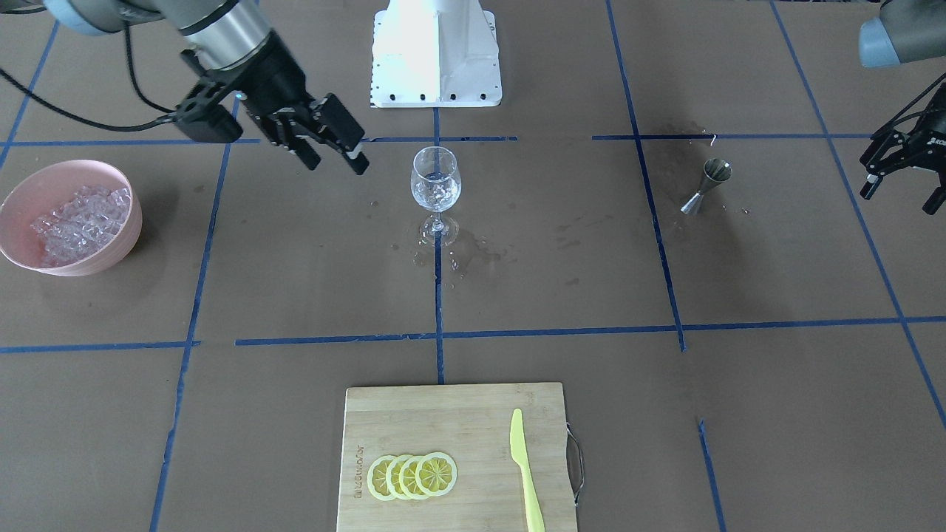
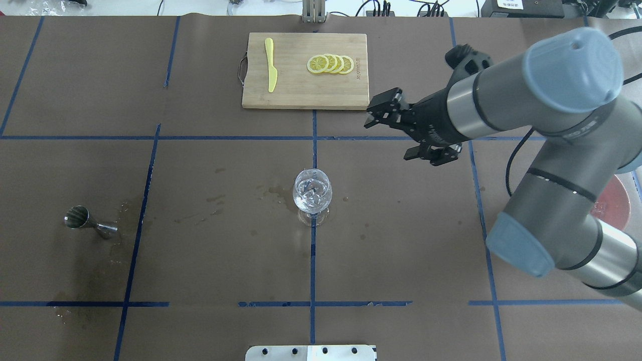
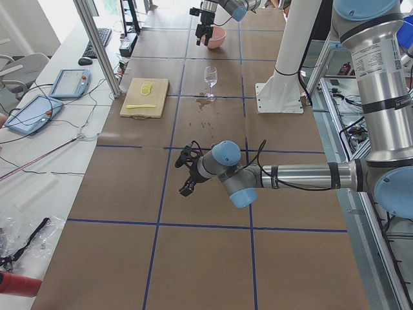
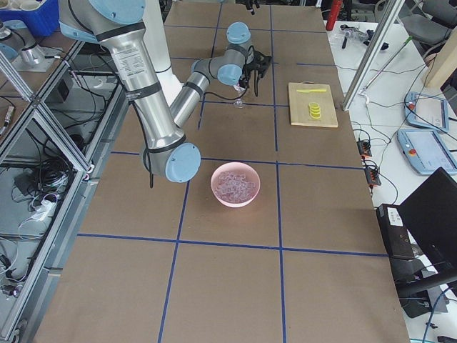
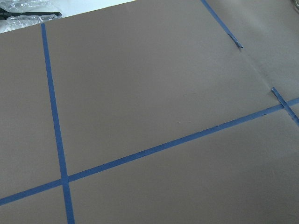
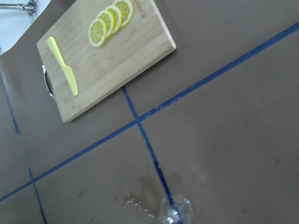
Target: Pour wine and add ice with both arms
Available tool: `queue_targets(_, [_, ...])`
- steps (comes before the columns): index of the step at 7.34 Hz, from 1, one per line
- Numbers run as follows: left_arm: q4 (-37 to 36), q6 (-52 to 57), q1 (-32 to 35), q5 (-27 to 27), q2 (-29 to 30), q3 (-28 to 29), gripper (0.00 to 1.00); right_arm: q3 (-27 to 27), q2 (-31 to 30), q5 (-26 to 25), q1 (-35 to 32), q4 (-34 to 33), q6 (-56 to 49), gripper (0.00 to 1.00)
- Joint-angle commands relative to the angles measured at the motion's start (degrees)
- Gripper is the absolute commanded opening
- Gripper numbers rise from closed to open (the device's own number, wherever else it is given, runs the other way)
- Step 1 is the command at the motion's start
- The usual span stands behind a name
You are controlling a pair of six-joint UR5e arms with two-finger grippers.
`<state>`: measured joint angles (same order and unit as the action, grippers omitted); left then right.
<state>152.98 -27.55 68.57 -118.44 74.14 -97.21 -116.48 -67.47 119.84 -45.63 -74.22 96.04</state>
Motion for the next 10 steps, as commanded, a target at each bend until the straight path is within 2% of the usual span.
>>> queue_targets(1, [-5.5,9.7,2.9,-0.1,1.9,1.7,1.0,0.6,-9.0,11.2,-12.8,0.0,-18.2,1.0])
queue_targets(3, [-12.7,12.8,5.8,-0.6,5.3,1.5,1.0,3.7,-13.7,16.6,-22.3,-0.8,-33.6,1.0])
queue_targets(4, [-18.3,13.0,8.1,-3.5,8.3,1.5,1.0,6.4,-15.1,17.6,-25.9,-0.9,-41.9,1.0])
queue_targets(5, [-24.3,16.4,10.9,-5.8,10.7,1.5,1.0,9.2,-16.1,17.6,-28.8,-1.0,-49.6,1.0])
queue_targets(7, [-41.2,25.1,17.3,-7.3,17.2,1.2,1.0,15.7,-17.0,17.5,-34.3,-2.5,-65.3,1.0])
queue_targets(8, [-46.0,26.3,18.6,-10.6,17.6,1.1,1.0,17.5,-17.9,17.4,-36.5,-6.0,-75.2,1.0])
queue_targets(9, [-48.3,26.2,18.8,-16.8,16.4,1.6,1.0,18.6,-18.7,15.6,-38.0,-11.2,-85.4,1.0])
queue_targets(10, [-48.9,26.2,18.8,-18.0,14.0,0.7,1.0,19.9,-18.7,15.0,-38.6,-15.2,-93.3,1.0])
